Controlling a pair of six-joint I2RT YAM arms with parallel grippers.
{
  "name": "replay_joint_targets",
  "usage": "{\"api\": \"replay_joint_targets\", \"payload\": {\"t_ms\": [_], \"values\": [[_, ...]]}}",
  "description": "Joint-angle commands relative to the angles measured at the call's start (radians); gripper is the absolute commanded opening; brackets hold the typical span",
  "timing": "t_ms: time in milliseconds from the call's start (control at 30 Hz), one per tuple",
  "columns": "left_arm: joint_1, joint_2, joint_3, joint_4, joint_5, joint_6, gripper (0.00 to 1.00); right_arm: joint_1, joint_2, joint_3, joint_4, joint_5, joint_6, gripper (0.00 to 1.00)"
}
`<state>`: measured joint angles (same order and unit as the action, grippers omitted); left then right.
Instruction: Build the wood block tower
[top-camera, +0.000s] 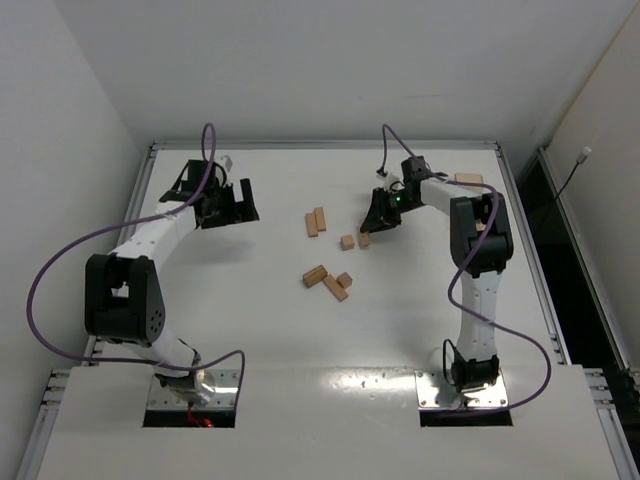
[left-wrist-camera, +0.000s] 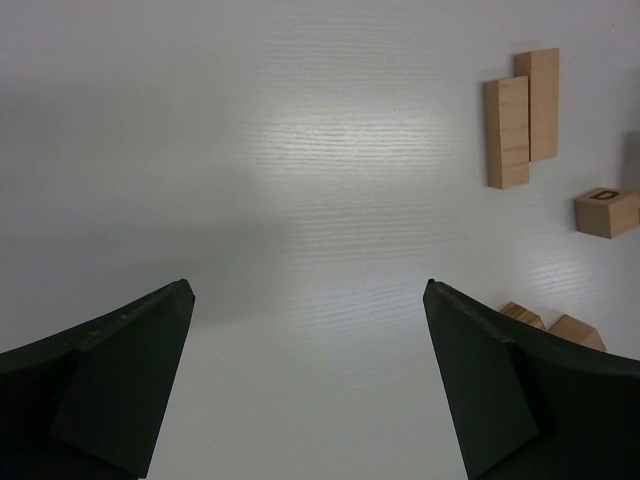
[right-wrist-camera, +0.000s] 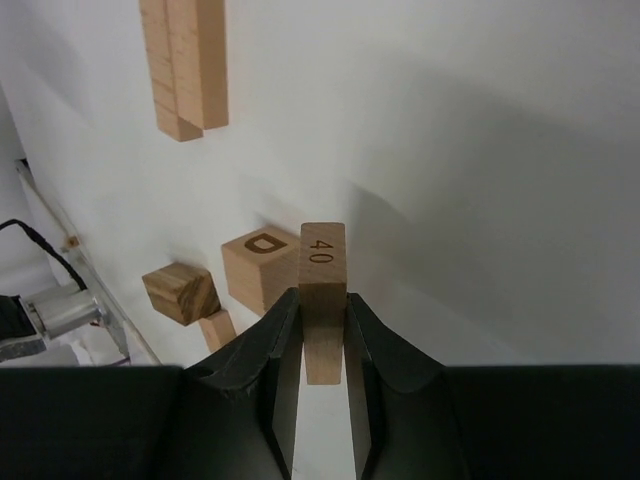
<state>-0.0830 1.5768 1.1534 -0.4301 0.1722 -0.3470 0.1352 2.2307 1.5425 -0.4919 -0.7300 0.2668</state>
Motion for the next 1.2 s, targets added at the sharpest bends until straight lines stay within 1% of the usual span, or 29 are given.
{"api": "replay_joint_targets", "payload": {"t_ms": [0,33,67,100,133,200,233,267,300,367,400,433,467,500,533,567,600,633,667,700,733,767,800,833,933,1000,1067,1133,1167], "values": [[0.005,0.008,0.052,0.004,0.015,0.011,1.00,-0.011,0.001,0.036,-0.005,0.010,0.003,0.20],[0.005,0.020,0.063,0.004,0.015,0.011,1.00,-0.011,0.001,0.025,-0.014,0.045,0.003,0.23],[0.005,0.020,0.063,0.004,0.015,0.011,1.00,-0.020,0.001,0.025,-0.025,0.069,0.003,0.36],[0.005,0.029,0.072,0.004,0.015,0.011,1.00,-0.020,0.001,0.025,-0.025,0.123,0.003,0.38],[0.005,0.029,0.072,0.004,0.024,0.011,1.00,-0.029,0.001,0.025,-0.042,0.141,0.003,0.38],[0.005,0.029,0.072,0.004,0.024,0.002,1.00,-0.039,-0.009,0.016,-0.065,0.222,0.003,0.57],[0.005,0.029,0.072,0.004,0.024,0.002,1.00,-0.048,-0.009,0.016,-0.074,0.222,-0.009,0.67],[0.005,0.029,0.072,0.004,0.024,0.002,1.00,-0.057,-0.019,0.016,-0.074,0.222,-0.009,0.88],[0.005,0.029,0.072,0.004,0.024,0.002,1.00,-0.057,-0.037,0.016,-0.074,0.231,-0.009,0.89],[0.005,0.029,0.072,0.004,0.024,0.002,1.00,-0.069,-0.061,0.007,-0.094,0.279,-0.009,0.82],[0.005,0.019,0.063,0.004,0.024,0.002,1.00,-0.081,-0.090,-0.008,-0.094,0.334,-0.021,0.82],[0.005,0.019,0.052,0.013,0.024,0.002,1.00,-0.082,-0.101,-0.009,-0.109,0.343,-0.021,0.82],[0.005,0.008,0.052,0.013,0.024,0.002,1.00,-0.110,-0.114,-0.034,-0.109,0.322,-0.050,0.82],[0.005,0.008,0.052,0.013,0.024,0.002,1.00,-0.111,-0.129,-0.035,-0.109,0.273,-0.073,0.78],[0.005,0.008,0.052,0.013,0.024,0.002,1.00,-0.111,-0.175,-0.044,-0.109,0.264,-0.089,0.75],[0.005,-0.003,0.052,0.013,0.024,0.002,1.00,-0.097,-0.204,-0.044,-0.122,0.264,-0.110,0.60],[0.005,-0.015,0.043,0.013,0.013,0.002,1.00,-0.080,-0.233,-0.035,-0.134,0.264,-0.123,0.58],[0.005,-0.033,0.034,0.013,-0.002,-0.012,1.00,-0.013,-0.291,-0.010,-0.184,0.292,-0.180,0.56],[0.005,-0.034,0.034,0.013,-0.002,-0.012,1.00,-0.013,-0.325,0.001,-0.210,0.320,-0.181,0.56],[0.005,-0.044,0.016,0.022,-0.014,-0.024,1.00,0.074,-0.360,0.001,-0.229,0.363,-0.248,0.55],[0.005,-0.064,0.016,0.022,-0.014,-0.024,1.00,0.120,-0.396,-0.021,-0.238,0.447,-0.283,0.54],[0.005,-0.064,0.000,0.033,-0.014,-0.024,1.00,0.166,-0.434,-0.048,-0.238,0.495,-0.311,0.54],[-0.006,-0.076,0.000,0.033,-0.014,-0.024,1.00,0.257,-0.475,-0.082,-0.214,0.538,-0.328,0.53],[-0.006,-0.087,0.000,0.033,-0.026,-0.024,1.00,0.298,-0.550,-0.157,-0.165,0.626,-0.328,0.51],[-0.006,-0.097,-0.009,0.033,-0.039,-0.024,1.00,0.406,-0.608,-0.246,-0.152,0.649,-0.348,0.52],[-0.006,-0.116,-0.009,0.024,-0.039,-0.024,1.00,0.464,-0.608,-0.268,-0.149,0.621,-0.348,0.52],[-0.006,-0.116,-0.009,0.024,-0.049,-0.024,1.00,0.503,-0.608,-0.294,-0.149,0.601,-0.359,0.48],[-0.006,-0.126,-0.009,0.013,-0.050,-0.024,1.00,0.555,-0.608,-0.349,-0.110,0.641,-0.391,0.42],[-0.006,-0.135,-0.009,0.013,-0.059,-0.024,1.00,0.569,-0.608,-0.363,-0.109,0.641,-0.406,0.42]]}}
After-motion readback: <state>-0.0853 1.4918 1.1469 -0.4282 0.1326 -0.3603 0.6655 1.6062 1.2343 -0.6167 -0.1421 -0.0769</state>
